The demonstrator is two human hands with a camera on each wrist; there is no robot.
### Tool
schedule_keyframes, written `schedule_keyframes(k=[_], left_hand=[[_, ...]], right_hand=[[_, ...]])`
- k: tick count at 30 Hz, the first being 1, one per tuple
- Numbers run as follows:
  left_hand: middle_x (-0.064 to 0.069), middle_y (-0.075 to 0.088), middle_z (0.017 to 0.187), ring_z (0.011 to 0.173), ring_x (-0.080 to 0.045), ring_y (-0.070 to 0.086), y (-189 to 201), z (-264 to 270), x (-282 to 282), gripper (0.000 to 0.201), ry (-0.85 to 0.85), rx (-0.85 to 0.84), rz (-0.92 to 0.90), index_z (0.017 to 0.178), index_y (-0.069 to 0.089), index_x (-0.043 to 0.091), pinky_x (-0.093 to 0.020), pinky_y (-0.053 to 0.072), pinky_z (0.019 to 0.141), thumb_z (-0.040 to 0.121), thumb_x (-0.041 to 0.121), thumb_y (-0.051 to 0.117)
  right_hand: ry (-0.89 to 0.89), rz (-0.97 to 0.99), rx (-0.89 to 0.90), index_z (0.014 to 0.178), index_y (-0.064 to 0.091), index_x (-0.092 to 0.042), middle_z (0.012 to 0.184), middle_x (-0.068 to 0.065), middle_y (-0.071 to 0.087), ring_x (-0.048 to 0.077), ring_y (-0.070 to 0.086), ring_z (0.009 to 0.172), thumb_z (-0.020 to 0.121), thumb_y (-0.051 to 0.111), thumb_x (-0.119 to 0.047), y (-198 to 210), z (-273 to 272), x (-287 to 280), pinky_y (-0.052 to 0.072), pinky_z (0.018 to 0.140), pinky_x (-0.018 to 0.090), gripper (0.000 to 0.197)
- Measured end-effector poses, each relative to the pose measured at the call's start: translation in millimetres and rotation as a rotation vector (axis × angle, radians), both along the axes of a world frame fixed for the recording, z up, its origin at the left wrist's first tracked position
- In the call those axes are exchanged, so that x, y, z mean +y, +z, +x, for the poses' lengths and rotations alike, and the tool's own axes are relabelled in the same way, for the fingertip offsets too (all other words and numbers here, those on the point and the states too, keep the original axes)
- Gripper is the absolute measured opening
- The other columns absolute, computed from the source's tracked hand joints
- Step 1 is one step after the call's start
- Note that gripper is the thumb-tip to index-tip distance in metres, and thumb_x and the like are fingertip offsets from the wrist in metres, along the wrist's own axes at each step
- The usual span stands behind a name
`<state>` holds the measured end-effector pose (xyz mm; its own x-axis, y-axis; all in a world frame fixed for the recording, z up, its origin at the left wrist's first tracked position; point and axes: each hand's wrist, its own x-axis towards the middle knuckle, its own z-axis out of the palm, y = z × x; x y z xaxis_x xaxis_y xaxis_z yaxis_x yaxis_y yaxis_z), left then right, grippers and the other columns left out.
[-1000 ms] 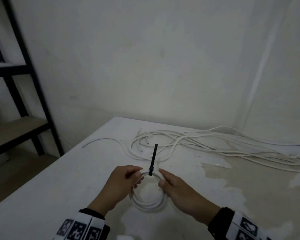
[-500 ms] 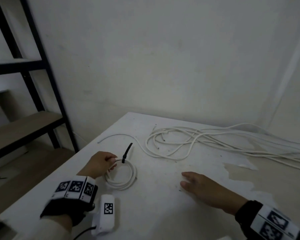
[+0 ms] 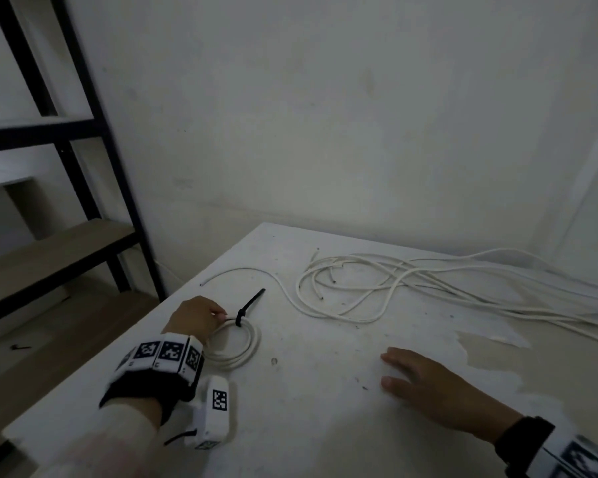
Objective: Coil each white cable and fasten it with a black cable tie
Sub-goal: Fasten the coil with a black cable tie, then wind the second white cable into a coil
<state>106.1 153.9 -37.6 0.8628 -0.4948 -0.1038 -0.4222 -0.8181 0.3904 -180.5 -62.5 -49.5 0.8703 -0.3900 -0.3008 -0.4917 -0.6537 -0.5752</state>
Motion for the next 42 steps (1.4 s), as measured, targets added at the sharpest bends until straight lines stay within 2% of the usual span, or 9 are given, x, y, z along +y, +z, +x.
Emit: schedule_keyframes(k=[7, 11, 14, 21, 25, 32, 36, 39, 42], left_hand=[[-0.007, 0.047, 0.14, 0.128, -0.023, 0.043, -1, -4, 0, 0.042, 0.019, -0.032, 0.049, 0.129, 0.051, 0.013, -0.029, 0.03, 0.105, 0.091, 0.031, 0.054], [-0.012, 0.052, 0.131, 0.119, -0.028, 0.05, 11, -19, -11, 0.039, -0.009, -0.112, 0.028, 0.126, 0.054, 0.016, -0.035, 0.039, 0.1, 0.09, 0.032, 0.055], [-0.01, 0.052, 0.128, 0.116, -0.027, 0.049, 21, -35, -30, 0.036, -0.112, -0.173, -0.002, 0.124, 0.055, 0.021, -0.038, 0.04, 0.098, 0.091, 0.035, 0.051], [-0.008, 0.048, 0.133, 0.124, -0.024, 0.042, 29, -87, -100, 0.036, -0.449, -0.154, 0.07, 0.129, 0.051, 0.022, -0.026, 0.03, 0.099, 0.094, 0.029, 0.049], [-0.008, 0.039, 0.14, 0.129, -0.026, 0.035, 16, -106, -133, 0.041, -0.504, -0.112, 0.168, 0.135, 0.044, 0.023, -0.031, 0.031, 0.103, 0.094, 0.026, 0.047], [-0.011, 0.044, 0.129, 0.122, -0.029, 0.037, 9, -121, -164, 0.027, -0.484, -0.21, 0.406, 0.12, 0.052, 0.017, -0.041, 0.029, 0.101, 0.094, 0.021, 0.044], [-0.006, 0.036, 0.138, 0.128, -0.026, 0.033, 11, -126, -167, 0.027, -0.536, -0.33, 0.298, 0.122, 0.048, 0.02, -0.045, 0.023, 0.105, 0.096, 0.023, 0.041], [-0.004, 0.047, 0.129, 0.12, -0.024, 0.044, 16, -129, -167, 0.024, -0.565, -0.392, 0.216, 0.118, 0.047, 0.019, -0.043, 0.023, 0.105, 0.098, 0.025, 0.036], [-0.003, 0.062, 0.109, 0.105, -0.023, 0.055, 20, -125, -163, 0.024, -0.586, -0.444, 0.102, 0.106, 0.049, 0.017, -0.037, 0.025, 0.101, 0.1, 0.031, 0.03]], right_hand=[[0.02, 0.025, -0.04, 0.14, 0.034, -0.025, 0.152, -0.01, 0.025, 0.007, 0.025, 0.138, 0.091, 0.048, -0.043, -1, -2, -6, 0.018, 0.11, 0.02, 0.054], [0.035, -0.002, -0.044, 0.138, 0.037, -0.024, 0.149, -0.008, 0.031, 0.007, 0.031, 0.134, 0.091, 0.049, -0.043, 3, -4, -10, 0.022, 0.105, 0.016, 0.052], [-0.013, -0.028, -0.063, 0.133, 0.042, -0.022, 0.141, -0.006, 0.042, 0.007, 0.04, 0.127, 0.091, 0.05, -0.041, 8, -9, -23, 0.027, 0.095, 0.012, 0.047], [-0.142, -0.022, -0.109, 0.123, 0.053, -0.017, 0.122, 0.001, 0.055, 0.012, 0.051, 0.105, 0.091, 0.054, -0.034, 19, -1, -58, 0.036, 0.088, 0.02, 0.037], [-0.088, -0.079, -0.057, 0.128, 0.047, -0.017, 0.115, 0.001, 0.049, 0.011, 0.047, 0.099, 0.093, 0.05, -0.034, 19, 11, -67, 0.032, 0.083, 0.02, 0.039], [0.077, -0.213, 0.002, 0.143, 0.024, -0.033, 0.141, 0.008, 0.028, 0.023, 0.036, 0.128, 0.094, 0.045, -0.038, 11, 40, -68, 0.031, 0.105, 0.03, 0.053], [0.136, -0.415, 0.015, 0.14, 0.032, -0.034, 0.151, 0.005, 0.013, 0.027, 0.022, 0.135, 0.094, 0.042, -0.042, 12, 52, -58, 0.022, 0.108, 0.037, 0.048], [0.116, -0.542, -0.107, 0.121, 0.05, -0.018, 0.132, 0.007, 0.045, 0.025, 0.039, 0.123, 0.097, 0.036, -0.034, 19, 56, -60, 0.028, 0.098, 0.034, 0.032], [0.111, -0.533, -0.31, 0.096, 0.053, -0.018, 0.104, 0.007, 0.062, 0.025, 0.053, 0.101, 0.098, 0.038, -0.03, 26, 47, -72, 0.03, 0.091, 0.032, 0.019]])
